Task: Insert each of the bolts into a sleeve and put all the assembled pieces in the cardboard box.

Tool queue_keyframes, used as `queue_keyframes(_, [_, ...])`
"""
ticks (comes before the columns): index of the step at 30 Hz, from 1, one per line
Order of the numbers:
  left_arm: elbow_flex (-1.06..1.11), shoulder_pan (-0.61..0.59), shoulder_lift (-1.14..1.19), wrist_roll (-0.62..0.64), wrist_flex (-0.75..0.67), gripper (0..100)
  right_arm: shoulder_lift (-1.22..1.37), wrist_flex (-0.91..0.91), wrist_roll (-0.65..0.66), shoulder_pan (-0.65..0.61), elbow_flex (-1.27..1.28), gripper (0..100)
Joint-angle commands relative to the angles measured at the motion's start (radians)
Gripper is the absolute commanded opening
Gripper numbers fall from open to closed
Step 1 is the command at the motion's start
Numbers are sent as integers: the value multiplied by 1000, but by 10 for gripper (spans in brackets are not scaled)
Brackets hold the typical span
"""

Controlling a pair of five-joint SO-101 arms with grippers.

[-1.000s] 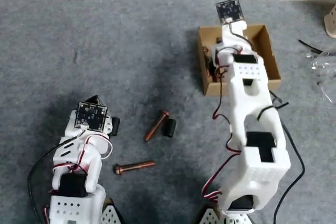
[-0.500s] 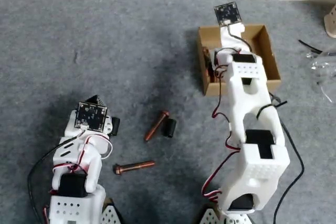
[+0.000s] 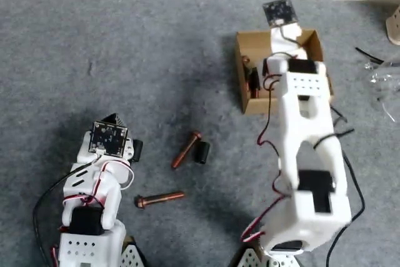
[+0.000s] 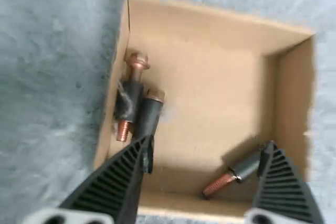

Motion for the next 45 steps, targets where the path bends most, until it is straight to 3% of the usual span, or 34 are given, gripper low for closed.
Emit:
queue_keyframes(1, [7,-4,-15,2,3,11,-186,93,8,-56,-25,281])
queue_keyframes(14, [7,-5,-15,2,3,11,-797,369,8,-435,303,281])
queue_keyframes(23, [7,-5,-15,2,3,11,-1122,371,-146,-475,604,281])
queue_keyframes(28, [7,-5,-15,0,3,11,-1130,292,-158,-476,697,281])
queue_keyframes(34, [8,-5,-15,0,3,11,-1104,199,-298,-478,792,281])
queue_keyframes(37, [8,-5,-15,0,3,11,-1003,194,-328,-478,805,281])
queue_keyframes(41, [8,-5,-15,0,3,11,-796,125,-483,-479,814,281])
queue_keyframes(45, [8,-5,-15,0,-3,11,-613,102,-557,-564,805,281])
